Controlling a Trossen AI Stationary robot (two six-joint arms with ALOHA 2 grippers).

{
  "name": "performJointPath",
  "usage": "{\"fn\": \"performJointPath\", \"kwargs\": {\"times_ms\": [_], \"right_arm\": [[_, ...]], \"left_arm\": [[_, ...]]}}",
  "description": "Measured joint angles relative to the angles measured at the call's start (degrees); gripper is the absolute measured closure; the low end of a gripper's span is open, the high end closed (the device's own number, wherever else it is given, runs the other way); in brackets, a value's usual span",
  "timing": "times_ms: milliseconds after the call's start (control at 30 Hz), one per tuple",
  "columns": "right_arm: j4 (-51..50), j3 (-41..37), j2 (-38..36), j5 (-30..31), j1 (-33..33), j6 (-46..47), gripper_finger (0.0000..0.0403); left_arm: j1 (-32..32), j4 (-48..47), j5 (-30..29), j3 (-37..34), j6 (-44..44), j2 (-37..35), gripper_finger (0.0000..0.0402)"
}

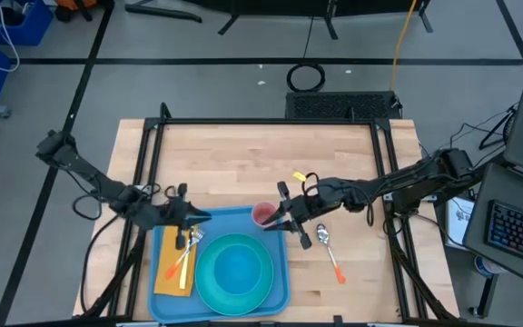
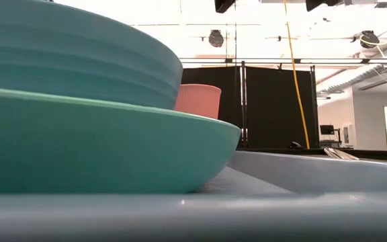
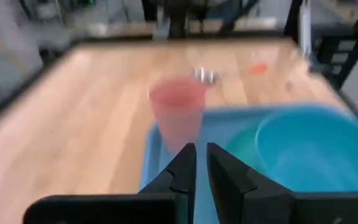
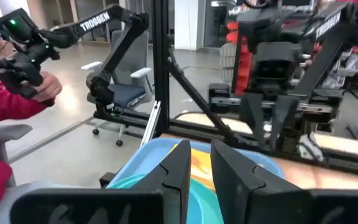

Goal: Set up tray
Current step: Put the orange fork on top of the yellow table napkin to the left of the yellow table knife on the blue tray

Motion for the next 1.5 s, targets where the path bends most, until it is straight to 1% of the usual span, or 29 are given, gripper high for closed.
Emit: {"fn": "performJointPath", "kwargs": {"times_ms": [67, 167, 200, 300, 367, 500, 633, 667, 767, 867, 1000, 1167, 1233, 1333, 1400, 1500], "right_arm": [[0.0, -0.2, 0.1, 0.0, 0.0, 0.0, 0.0351], [0.1, -0.2, 0.0, 0.0, 0.0, 0.0, 0.0351], [0.1, -0.2, 0.0, 0.0, 0.0, 0.0, 0.0351], [-0.4, -0.2, 0.0, -0.1, 0.0, 0.0, 0.0351], [-1.5, -0.2, 0.0, -0.1, 0.0, 0.0, 0.0351], [-2.9, -0.2, 0.0, -0.1, 0.0, -0.3, 0.0351], [-3.4, -0.2, 0.0, -0.1, 0.1, -0.3, 0.0351], [-3.6, -0.2, 0.0, -0.1, 0.1, -0.3, 0.0351], [-4.6, -0.2, 0.0, -0.1, 0.1, -0.4, 0.0351], [-5.4, -0.3, 0.0, -0.2, 0.1, -0.1, 0.0351], [-4.1, -1.4, 0.0, -0.1, 0.1, 0.6, 0.0351], [-1.0, -3.2, 0.0, -0.1, 0.1, 0.6, 0.0351], [-0.7, -3.8, 0.0, -0.1, 0.0, 0.6, 0.0351], [-0.4, -3.9, 0.0, -0.1, -0.1, 0.7, 0.0351], [-0.3, -3.9, 0.0, -0.1, -0.1, 1.0, 0.0351], [-0.6, -3.9, 0.0, -0.1, 0.0, 1.2, 0.0351]], "left_arm": [[2.9, -4.3, 5.2, 0.0, -3.2, 0.0, 0.036], [8.2, -9.9, 16.6, 0.0, -7.6, 0.2, 0.036], [9.9, -11.9, 19.5, 0.0, -9.2, 0.2, 0.036], [15.1, -15.7, 25.2, 0.0, -13.3, 0.2, 0.036], [18.0, -16.3, 26.2, 0.0, -12.5, 0.0, 0.036], [21.6, -15.1, 25.2, 0.0, -13.1, -0.1, 0.036], [23.2, -14.6, 24.8, 0.0, -20.2, 0.1, 0.036], [23.2, -14.6, 25.7, 0.0, -21.5, 0.1, 0.036], [23.2, -16.5, 32.7, 0.0, -19.7, 0.3, 0.036], [24.1, -19.8, 36.6, 0.0, -18.7, 1.3, 0.036], [26.5, -24.8, 43.7, 0.0, -17.9, 4.5, 0.036], [28.9, -24.7, 47.9, 0.1, -15.3, 7.2, 0.0359], [29.7, -23.1, 48.9, 0.1, -15.2, 7.6, 0.0358], [30.5, -23.6, 48.9, 0.1, -15.4, 8.0, 0.0343], [30.8, -23.7, 49.4, 0.1, -15.7, 8.1, 0.0321], [31.0, -23.5, 49.3, 0.1, -15.8, 8.5, 0.0276]]}}
